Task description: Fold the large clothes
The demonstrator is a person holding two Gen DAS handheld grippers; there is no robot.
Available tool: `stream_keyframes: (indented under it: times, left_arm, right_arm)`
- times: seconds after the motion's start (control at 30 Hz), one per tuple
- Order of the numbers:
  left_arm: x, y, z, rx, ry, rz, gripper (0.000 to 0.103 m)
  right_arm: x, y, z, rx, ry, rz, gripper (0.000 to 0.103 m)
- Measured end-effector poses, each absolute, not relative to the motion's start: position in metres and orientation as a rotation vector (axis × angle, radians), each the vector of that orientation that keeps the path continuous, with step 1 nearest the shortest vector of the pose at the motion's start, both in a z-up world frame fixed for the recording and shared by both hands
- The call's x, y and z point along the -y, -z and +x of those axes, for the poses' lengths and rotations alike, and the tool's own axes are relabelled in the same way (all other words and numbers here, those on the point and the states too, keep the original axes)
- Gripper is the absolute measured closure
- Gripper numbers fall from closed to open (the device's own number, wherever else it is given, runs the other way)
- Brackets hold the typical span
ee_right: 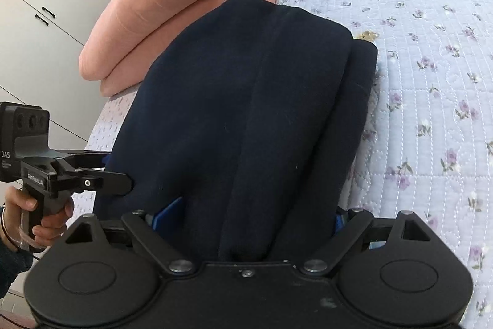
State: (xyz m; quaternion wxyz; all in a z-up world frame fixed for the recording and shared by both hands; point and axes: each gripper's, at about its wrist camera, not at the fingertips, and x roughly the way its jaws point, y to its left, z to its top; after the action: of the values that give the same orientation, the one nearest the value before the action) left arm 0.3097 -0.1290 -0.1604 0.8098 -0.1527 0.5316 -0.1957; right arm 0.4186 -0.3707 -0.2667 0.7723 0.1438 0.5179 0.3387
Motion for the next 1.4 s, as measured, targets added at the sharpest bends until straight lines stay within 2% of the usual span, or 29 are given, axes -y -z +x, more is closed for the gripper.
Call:
stream_keyframes:
  times: [0.3, 1.4]
  left_arm:
    - [0.123, 0.178, 0.313, -1.133, 0.465, -0.389, 0.000]
    - [0.124, 0.188, 0.305, -1.047, 0.479, -0.330, 0.000]
  right_arm:
    - [0.364, 0.264, 0.421, -1.130, -0.760, 0.279, 0.000]
    - [0.347, 0.264, 0.417, -1.112, -0.751, 0.236, 0.000]
